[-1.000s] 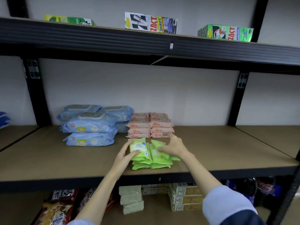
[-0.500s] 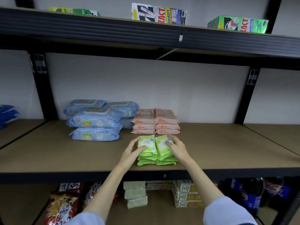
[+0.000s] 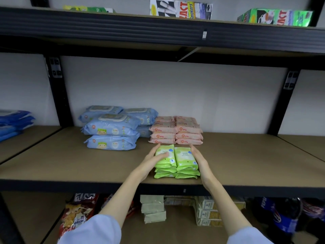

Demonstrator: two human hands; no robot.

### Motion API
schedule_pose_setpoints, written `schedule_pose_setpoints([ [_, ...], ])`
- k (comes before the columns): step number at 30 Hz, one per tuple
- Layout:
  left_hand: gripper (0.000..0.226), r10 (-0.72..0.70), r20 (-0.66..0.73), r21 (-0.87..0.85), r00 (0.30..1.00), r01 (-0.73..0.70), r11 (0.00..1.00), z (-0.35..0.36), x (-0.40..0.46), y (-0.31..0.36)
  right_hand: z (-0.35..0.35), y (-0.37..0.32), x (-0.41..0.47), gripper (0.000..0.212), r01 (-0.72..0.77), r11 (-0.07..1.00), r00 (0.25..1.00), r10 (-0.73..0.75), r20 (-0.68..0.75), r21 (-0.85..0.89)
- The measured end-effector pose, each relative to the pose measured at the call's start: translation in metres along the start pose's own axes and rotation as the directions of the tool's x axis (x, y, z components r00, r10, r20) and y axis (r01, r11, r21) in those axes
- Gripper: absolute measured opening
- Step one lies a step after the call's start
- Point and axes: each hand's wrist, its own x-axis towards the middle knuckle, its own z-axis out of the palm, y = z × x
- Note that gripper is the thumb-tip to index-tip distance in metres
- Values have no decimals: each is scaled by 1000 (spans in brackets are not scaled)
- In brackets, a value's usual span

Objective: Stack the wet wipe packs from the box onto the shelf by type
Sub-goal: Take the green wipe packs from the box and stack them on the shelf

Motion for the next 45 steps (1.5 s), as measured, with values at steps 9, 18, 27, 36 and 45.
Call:
schedule_pose_setpoints([
  [9,71,-63,43,-158,997,69,985,12,5,5,2,3,6,56,-88,993,996,88,-3,-81],
  [18,66,-35,-83,-329,996,5,944,20,-6,-2,-1,-2,6,90,-115,990,993,117,-22,85],
  [27,54,9,-144,-207,989,-39,978,25,-5,-3,10,-3,2,58,-122,992,992,122,-35,8],
  [36,51,-81,-12,-293,997,74,953,18,-1,3,8,-8,-3,65,-113,993,993,113,-27,31],
  [45,63,-16,-19,-111,1000,13,994,18,0,2,1,-7,-7,59,-131,990,990,133,-49,44],
])
